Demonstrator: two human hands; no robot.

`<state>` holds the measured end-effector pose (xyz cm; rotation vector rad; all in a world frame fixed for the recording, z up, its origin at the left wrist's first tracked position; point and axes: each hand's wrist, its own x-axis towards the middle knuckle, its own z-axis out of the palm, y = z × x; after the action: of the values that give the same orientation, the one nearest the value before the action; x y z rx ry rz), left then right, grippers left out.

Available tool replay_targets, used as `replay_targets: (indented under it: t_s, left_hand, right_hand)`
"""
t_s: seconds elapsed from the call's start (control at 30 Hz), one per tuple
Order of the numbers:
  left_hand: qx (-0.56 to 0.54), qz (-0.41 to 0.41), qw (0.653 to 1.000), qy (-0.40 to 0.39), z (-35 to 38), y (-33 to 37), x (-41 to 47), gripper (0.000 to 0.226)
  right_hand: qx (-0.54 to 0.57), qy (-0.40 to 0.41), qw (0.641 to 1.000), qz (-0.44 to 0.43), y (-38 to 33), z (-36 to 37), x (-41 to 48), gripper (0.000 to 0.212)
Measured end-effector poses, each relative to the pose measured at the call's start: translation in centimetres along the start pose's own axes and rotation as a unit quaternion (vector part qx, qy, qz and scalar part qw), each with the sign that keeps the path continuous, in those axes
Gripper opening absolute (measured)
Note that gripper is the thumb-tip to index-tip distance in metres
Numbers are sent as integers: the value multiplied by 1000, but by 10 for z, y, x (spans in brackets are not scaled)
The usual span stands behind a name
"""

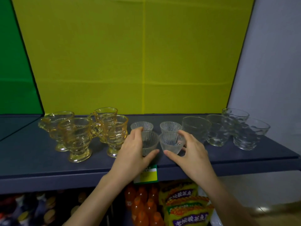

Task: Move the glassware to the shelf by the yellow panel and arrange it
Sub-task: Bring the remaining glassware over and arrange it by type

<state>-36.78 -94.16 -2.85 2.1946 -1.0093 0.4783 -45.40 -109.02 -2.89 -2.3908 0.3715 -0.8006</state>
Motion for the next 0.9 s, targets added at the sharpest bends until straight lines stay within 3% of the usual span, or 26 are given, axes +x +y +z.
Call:
replay_targets:
  t_s: [0.2,0.5,0.73,0.9]
  left_hand:
    - [25,-4,1000,18,2,4,-1,80]
    - [67,39,996,50,-2,15,-7,78]
    - [68,71,985,145,-50,25,-20,42]
    - [88,22,969,228,-113,-14,-24,31]
  right_hand:
    - [-103,14,993,-54,-1,-8,-1,71]
    - [-153,20,981,-121,-10,-27,-10,66]
    - [-139,35,969,-202,-45,-37,-1,48]
    - [-93,-8,961,-260,-91,-25,35,39]
